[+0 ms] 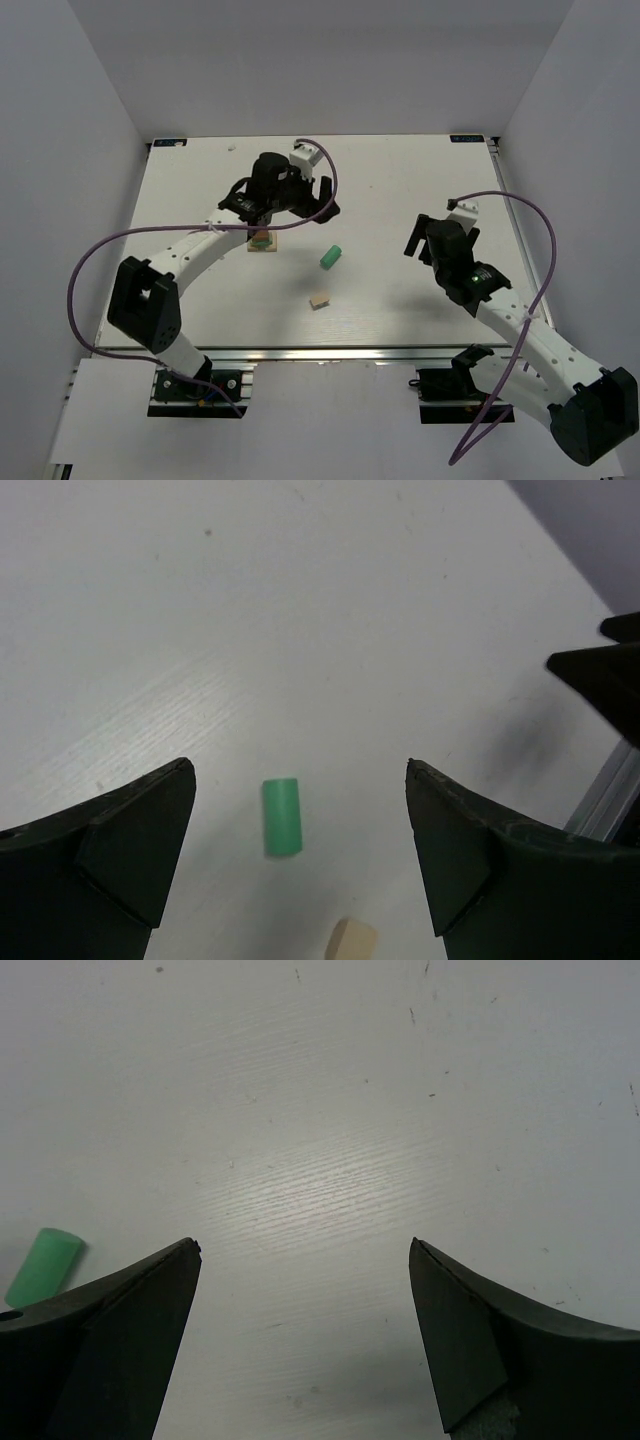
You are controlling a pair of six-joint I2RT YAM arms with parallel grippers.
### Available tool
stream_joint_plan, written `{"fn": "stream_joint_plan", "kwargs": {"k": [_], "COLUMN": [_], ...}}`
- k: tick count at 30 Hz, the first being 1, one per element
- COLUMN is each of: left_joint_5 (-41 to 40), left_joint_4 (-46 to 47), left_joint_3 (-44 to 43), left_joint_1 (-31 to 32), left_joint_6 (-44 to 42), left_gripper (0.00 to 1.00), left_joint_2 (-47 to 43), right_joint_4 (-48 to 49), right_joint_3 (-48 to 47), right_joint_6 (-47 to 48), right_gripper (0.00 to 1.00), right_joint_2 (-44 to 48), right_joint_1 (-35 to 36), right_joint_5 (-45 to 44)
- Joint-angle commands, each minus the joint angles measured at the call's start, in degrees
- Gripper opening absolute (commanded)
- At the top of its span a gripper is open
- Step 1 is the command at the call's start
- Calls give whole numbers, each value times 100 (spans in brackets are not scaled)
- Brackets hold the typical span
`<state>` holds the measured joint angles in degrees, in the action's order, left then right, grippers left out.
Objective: Build the wood block tower
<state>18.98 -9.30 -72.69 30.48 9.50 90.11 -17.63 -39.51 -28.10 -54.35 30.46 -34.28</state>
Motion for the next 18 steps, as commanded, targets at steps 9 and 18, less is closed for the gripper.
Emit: {"fn": "stream_joint_plan", "kwargs": {"k": [9, 18], "left_joint_5": [-774, -676], "left_joint_4": [-11, 16], "left_joint_3": [826, 668], "left_joint_1": [767, 907], "left_joint_6": [44, -36], "left_gripper": [92, 77], "left_joint_2": [692, 1536], "right_joint_4": [260, 348], "right_joint_3": [233, 365], "right_joint_6": [-73, -12], "right_gripper": [89, 89], "right_joint_2": [275, 363], "right_joint_1": [13, 13], "right_joint_5": [-61, -8]}}
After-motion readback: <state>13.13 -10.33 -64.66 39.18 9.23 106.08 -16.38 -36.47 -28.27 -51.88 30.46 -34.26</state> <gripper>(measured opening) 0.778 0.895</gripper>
